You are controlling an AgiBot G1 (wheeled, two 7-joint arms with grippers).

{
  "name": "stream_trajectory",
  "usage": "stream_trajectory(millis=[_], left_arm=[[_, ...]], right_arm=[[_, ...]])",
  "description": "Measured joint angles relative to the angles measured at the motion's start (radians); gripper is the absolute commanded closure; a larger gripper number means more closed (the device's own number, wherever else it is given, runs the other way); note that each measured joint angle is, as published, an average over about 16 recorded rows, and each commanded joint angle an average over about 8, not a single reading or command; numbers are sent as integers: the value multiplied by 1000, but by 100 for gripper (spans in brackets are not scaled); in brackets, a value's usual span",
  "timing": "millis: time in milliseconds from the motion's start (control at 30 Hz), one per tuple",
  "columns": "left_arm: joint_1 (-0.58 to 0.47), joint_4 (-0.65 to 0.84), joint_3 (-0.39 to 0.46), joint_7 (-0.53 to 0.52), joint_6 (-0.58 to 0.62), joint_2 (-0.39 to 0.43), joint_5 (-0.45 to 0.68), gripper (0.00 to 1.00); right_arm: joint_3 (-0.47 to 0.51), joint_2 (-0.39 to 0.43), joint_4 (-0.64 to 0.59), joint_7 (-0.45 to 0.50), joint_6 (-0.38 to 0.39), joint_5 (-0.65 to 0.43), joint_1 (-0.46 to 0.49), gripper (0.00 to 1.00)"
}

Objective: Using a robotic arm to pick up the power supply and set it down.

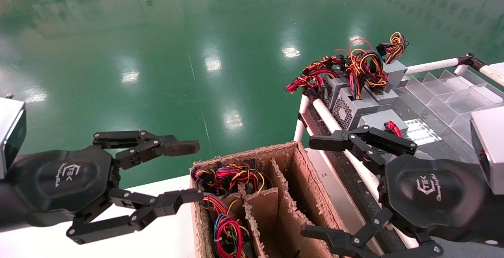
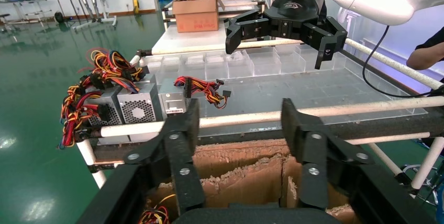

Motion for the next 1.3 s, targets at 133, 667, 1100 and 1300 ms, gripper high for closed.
stream_trajectory(millis=[133, 667, 1100, 1300], left_arm=[[0, 0, 0, 0, 0, 0, 0, 100], [0, 0, 0, 0, 0, 0, 0, 100], [0, 0, 0, 0, 0, 0, 0, 0], [0, 0, 0, 0, 0, 0, 0, 0]], right_arm=[[0, 0, 0, 0, 0, 0, 0, 0], [0, 0, 0, 0, 0, 0, 0, 0], [0, 0, 0, 0, 0, 0, 0, 0], [0, 0, 0, 0, 1, -1, 0, 0]])
